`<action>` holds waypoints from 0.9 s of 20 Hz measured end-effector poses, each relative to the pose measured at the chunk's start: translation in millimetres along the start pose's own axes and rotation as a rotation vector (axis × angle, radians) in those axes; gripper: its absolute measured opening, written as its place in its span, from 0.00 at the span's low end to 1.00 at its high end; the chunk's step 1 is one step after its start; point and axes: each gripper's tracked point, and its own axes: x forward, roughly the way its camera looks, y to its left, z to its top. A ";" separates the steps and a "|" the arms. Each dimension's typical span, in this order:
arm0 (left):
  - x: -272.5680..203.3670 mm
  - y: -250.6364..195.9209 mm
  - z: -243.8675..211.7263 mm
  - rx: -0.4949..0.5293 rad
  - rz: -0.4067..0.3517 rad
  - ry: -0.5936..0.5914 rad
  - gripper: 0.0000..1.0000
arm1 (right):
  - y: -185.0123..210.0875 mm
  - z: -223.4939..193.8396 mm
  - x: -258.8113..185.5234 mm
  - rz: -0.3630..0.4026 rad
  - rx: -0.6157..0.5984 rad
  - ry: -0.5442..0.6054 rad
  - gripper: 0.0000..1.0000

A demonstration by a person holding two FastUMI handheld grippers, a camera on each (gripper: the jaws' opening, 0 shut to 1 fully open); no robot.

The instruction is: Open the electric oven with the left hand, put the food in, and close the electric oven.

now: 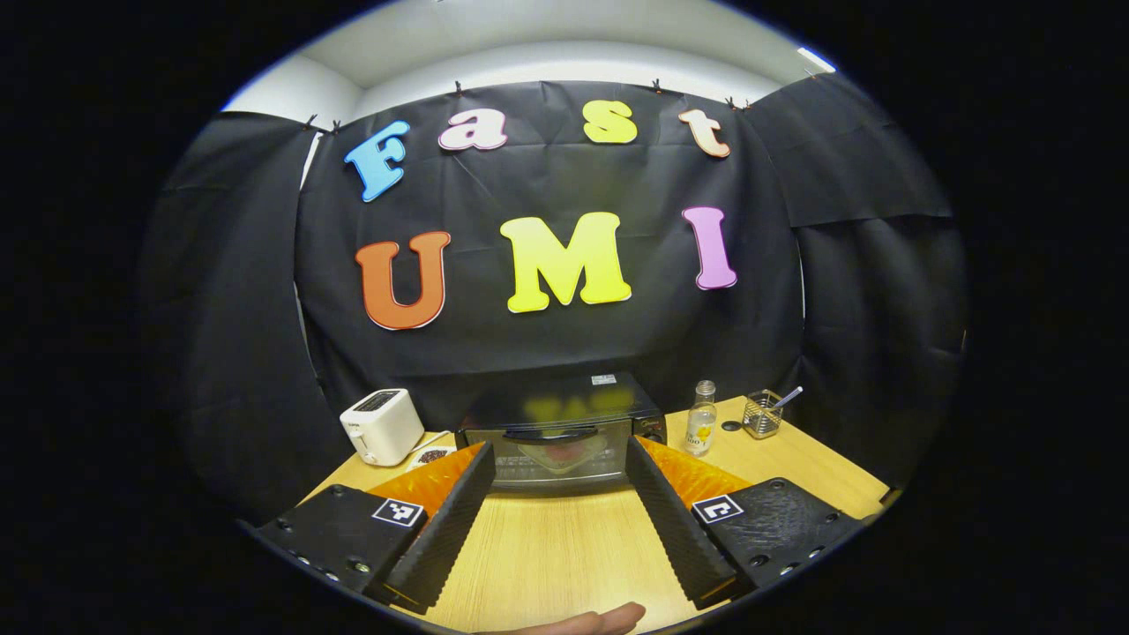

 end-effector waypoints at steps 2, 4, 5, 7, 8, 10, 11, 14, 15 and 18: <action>-25.9 -1.0 4.1 -0.006 0.010 -0.035 0.95 | -2.6 -1.9 -2.1 -0.008 -0.008 0.009 0.95; -48.5 -1.0 -0.5 -0.028 0.023 -0.050 0.95 | -8.2 -4.2 -1.8 -0.035 -0.021 0.015 0.94; -58.4 -0.5 0.0 -0.038 0.025 -0.063 0.95 | -8.8 -5.0 -2.3 -0.044 -0.027 0.016 0.95; -76.1 -1.7 2.6 -0.038 0.028 -0.093 0.95 | -8.3 -8.3 -1.4 -0.052 -0.039 0.024 0.95; -85.6 2.5 4.2 -0.032 0.044 -0.111 0.95 | -7.3 -9.8 -0.7 -0.051 -0.041 0.028 0.95; -101.3 5.6 3.6 -0.043 0.070 -0.146 0.95 | -3.9 -13.7 -0.5 -0.041 -0.042 0.040 0.95; -107.8 3.2 1.9 -0.051 0.062 -0.151 0.95 | 0.7 -17.4 -0.3 -0.027 -0.040 0.052 1.00; -121.6 -5.7 7.4 -0.037 0.026 -0.180 0.95 | 4.9 -21.1 0.9 -0.013 -0.045 0.073 0.95; -124.3 -7.3 7.7 -0.028 0.019 -0.181 0.95 | 3.7 -21.4 0.2 -0.019 -0.047 0.074 0.95; -128.4 -12.7 9.6 -0.042 -0.004 -0.183 0.95 | 2.6 -19.2 0.0 -0.036 -0.041 0.063 0.95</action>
